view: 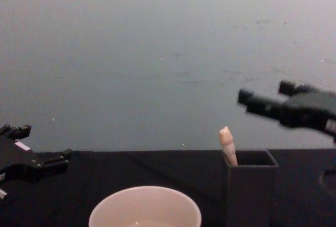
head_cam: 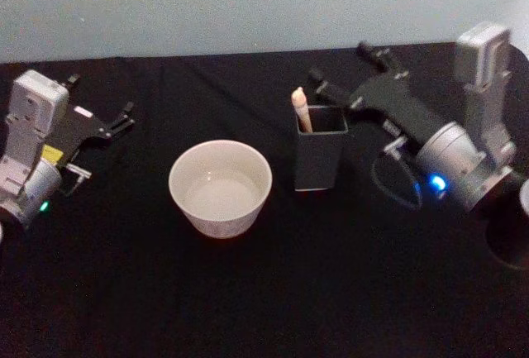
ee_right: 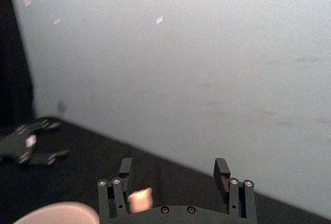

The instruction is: Pick up the stirring spoon with one hand, stir inside the cup, then place it back in its original position.

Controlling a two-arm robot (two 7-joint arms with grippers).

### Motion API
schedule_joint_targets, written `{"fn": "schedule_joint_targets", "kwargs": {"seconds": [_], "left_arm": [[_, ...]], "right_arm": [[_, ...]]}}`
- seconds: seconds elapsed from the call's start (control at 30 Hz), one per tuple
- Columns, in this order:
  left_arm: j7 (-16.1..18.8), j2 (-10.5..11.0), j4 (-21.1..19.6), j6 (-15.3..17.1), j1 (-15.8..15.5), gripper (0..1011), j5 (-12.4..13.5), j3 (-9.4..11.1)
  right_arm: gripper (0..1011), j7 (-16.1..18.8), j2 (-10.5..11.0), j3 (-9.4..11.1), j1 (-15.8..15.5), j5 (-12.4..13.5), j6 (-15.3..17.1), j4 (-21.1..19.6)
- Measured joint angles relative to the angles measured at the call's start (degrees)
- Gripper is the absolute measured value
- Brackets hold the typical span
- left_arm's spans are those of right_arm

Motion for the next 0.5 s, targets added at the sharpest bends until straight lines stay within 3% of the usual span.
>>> {"fn": "schedule_joint_targets", "kwargs": {"seconds": [0.13, 0.3, 0.5], "left_arm": [[0.0, 0.0, 0.0, 0.0, 0.0, 1001, 0.0, 0.0], [0.0, 0.0, 0.0, 0.0, 0.0, 1001, 0.0, 0.0], [0.0, 0.0, 0.0, 0.0, 0.0, 1001, 0.0, 0.0]], "right_arm": [[1000, -2.1, -0.6, 2.0, 0.9, 0.3, -0.4, 0.7], [1000, -5.5, -0.9, 3.7, 2.1, -2.6, -0.8, 4.6], [1000, -7.0, -0.8, 4.0, 2.4, -5.9, -0.2, 8.2]]}}
